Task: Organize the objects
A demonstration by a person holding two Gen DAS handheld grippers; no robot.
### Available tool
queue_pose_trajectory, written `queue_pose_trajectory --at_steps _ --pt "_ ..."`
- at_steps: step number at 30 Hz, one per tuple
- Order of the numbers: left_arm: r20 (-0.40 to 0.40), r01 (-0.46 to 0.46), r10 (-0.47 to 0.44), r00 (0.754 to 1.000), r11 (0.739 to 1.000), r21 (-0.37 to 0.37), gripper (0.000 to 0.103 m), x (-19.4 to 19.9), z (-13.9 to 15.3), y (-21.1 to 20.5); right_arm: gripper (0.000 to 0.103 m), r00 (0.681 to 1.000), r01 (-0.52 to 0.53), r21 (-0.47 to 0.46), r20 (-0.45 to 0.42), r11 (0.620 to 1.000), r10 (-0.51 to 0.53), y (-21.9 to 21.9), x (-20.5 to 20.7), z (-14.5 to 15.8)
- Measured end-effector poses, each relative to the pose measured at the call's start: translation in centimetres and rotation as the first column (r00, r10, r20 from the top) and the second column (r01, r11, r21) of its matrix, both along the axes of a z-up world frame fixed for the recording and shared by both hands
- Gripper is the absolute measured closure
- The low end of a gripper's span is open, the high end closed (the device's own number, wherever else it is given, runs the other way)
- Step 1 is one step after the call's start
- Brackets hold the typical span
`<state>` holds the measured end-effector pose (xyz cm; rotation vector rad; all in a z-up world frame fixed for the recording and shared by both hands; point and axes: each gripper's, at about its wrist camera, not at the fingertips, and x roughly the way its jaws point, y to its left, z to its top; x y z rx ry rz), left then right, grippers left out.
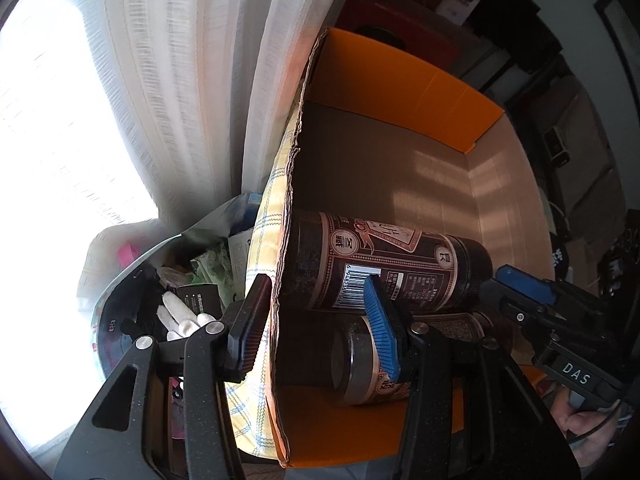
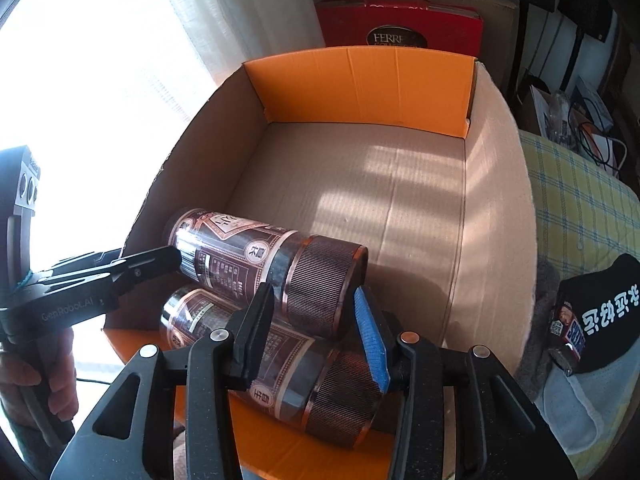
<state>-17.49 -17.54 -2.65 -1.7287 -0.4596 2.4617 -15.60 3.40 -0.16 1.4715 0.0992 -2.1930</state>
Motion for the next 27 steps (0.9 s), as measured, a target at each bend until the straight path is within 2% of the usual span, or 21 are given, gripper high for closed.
queue_pose_trajectory --at_steps 1,2,3,10,13,17,19,21,24,27 --pt "0.0 0.0 0.0 1.0 1.0 0.0 0.059 0.0 0.0 0.0 0.056 1.0 -0.001 0.024 -0.017 1.0 0.002 0.3 0.2 0.4" --pt "0.0 0.001 -0.001 1.0 1.0 0.0 0.059 0.0 0.0 0.0 0.047 1.0 -0.007 0.046 -0.016 0.999 0.008 0.6 0.5 0.6" --pt "0.0 -0.001 0.001 1.0 1.0 0.0 0.059 0.0 0.0 -0.1 0.045 1.0 -0.013 0.054 -0.005 0.998 0.014 0.9 0.7 0.7" --pt "-0.003 -0.004 0.004 1.0 1.0 -0.015 0.059 0.2 0.2 0.0 0.045 0.993 -0.067 0.084 0.097 0.994 0.059 1.2 2.3 -0.8" --pt "-0.001 -0.007 0.007 1.0 1.0 -0.016 0.059 0.3 0.2 0.1 0.042 0.993 -0.066 0.093 0.106 0.993 0.056 1.0 2.7 -1.3" --pt "0.002 -0.007 0.007 1.0 0.999 -0.032 0.059 0.4 0.2 0.5 0.04 0.991 -0.06 0.025 0.121 0.998 0.057 0.7 3.0 -1.2" --pt "0.003 -0.006 0.006 1.0 0.999 -0.042 0.059 0.4 0.2 0.6 0.036 0.992 -0.062 0.021 0.112 0.998 0.059 0.2 3.3 -1.1" --pt "0.006 -0.008 0.008 1.0 0.999 -0.044 0.059 0.4 0.2 0.6 0.037 0.993 -0.068 0.008 0.1 0.998 0.067 -0.3 3.5 -0.9" --pt "0.006 -0.001 0.001 1.0 0.998 -0.055 0.059 0.5 0.1 0.8 0.041 0.986 -0.085 -0.037 0.143 0.996 0.089 -0.7 3.7 -1.6" --pt "0.013 0.007 -0.007 1.0 0.998 -0.061 0.059 0.5 0.1 0.7 0.043 0.987 -0.094 -0.038 0.127 0.995 0.098 -0.4 3.8 -1.5"
